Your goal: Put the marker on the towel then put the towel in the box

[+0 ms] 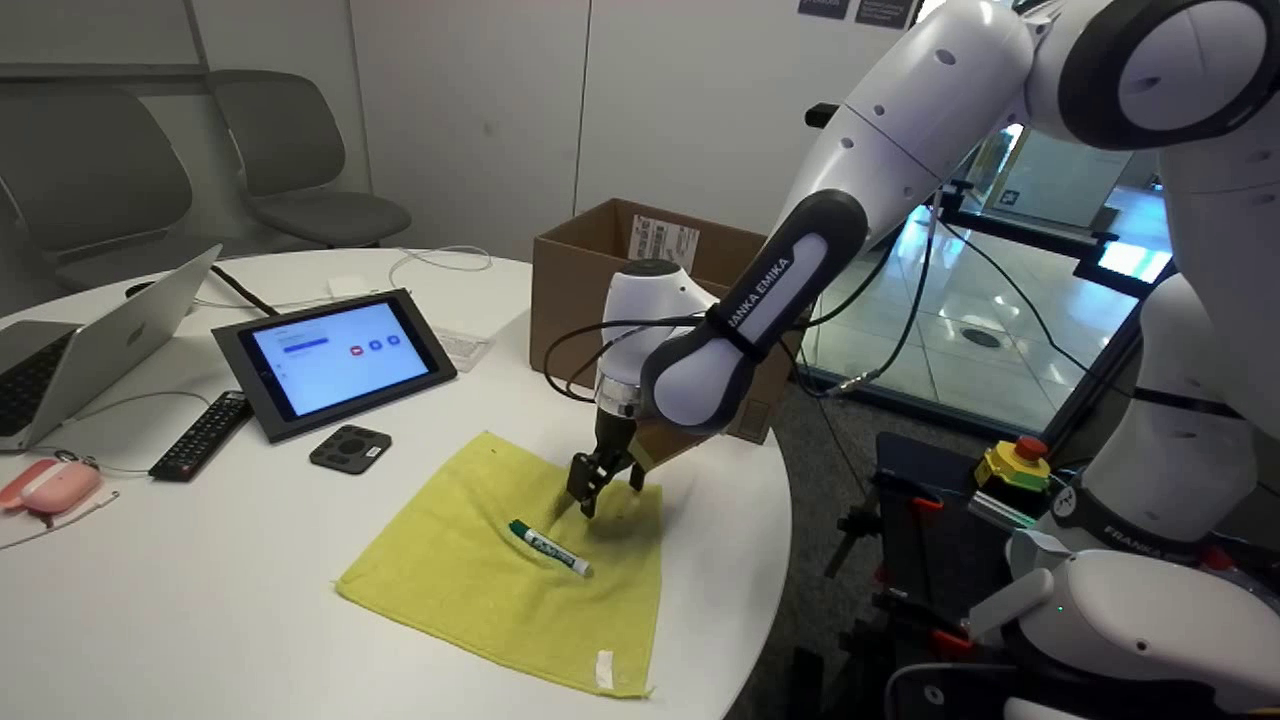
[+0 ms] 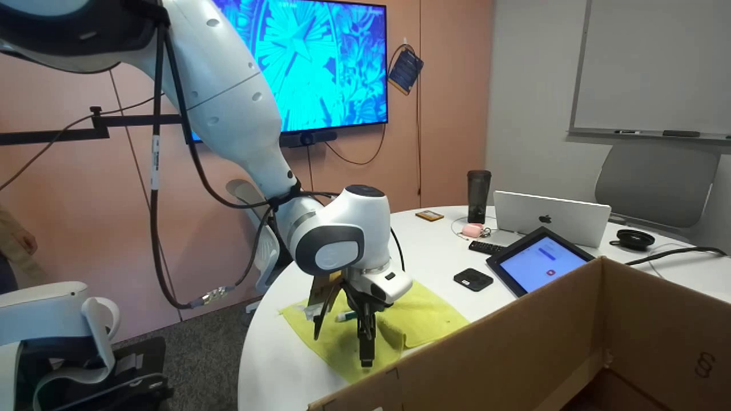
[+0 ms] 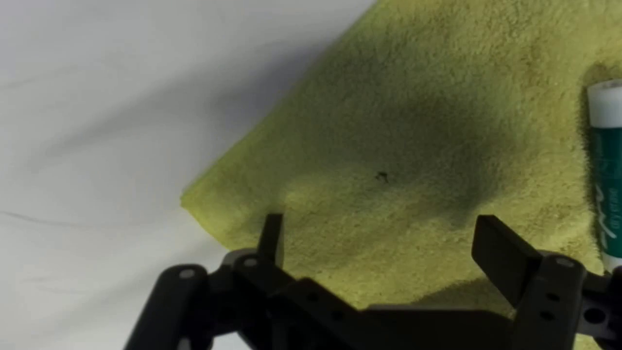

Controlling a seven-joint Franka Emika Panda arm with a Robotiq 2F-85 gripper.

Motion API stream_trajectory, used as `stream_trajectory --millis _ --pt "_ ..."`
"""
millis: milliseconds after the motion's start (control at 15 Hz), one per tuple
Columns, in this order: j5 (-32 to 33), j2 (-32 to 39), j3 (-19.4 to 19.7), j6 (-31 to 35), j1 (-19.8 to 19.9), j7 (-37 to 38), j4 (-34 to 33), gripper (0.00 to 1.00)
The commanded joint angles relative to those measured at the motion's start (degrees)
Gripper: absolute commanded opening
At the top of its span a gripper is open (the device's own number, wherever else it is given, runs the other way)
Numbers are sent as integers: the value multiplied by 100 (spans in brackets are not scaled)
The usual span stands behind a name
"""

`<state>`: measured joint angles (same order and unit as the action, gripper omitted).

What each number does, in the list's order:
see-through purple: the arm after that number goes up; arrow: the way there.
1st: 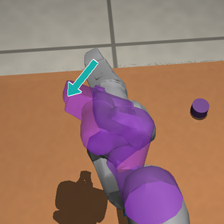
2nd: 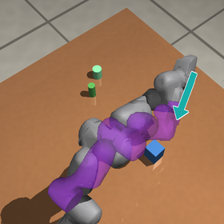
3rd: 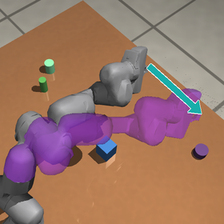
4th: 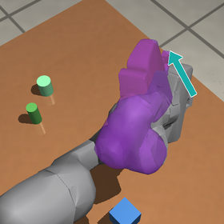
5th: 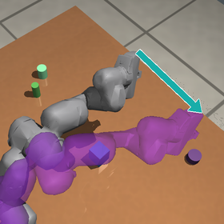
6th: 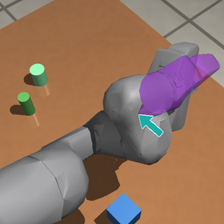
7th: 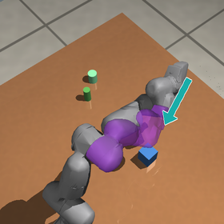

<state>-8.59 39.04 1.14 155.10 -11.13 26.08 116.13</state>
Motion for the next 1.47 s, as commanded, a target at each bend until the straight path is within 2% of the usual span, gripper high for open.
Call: stream_trajectory --millis 0,467,933,1400 --pt "-270 36 -77 380 151 -74 167 100" --pt "-380 -47 -59 673 274 -136 340 100" --pt "-235 -129 219 652 188 -58 419 100" --pt "-232 46 147 561 217 -189 344 100"
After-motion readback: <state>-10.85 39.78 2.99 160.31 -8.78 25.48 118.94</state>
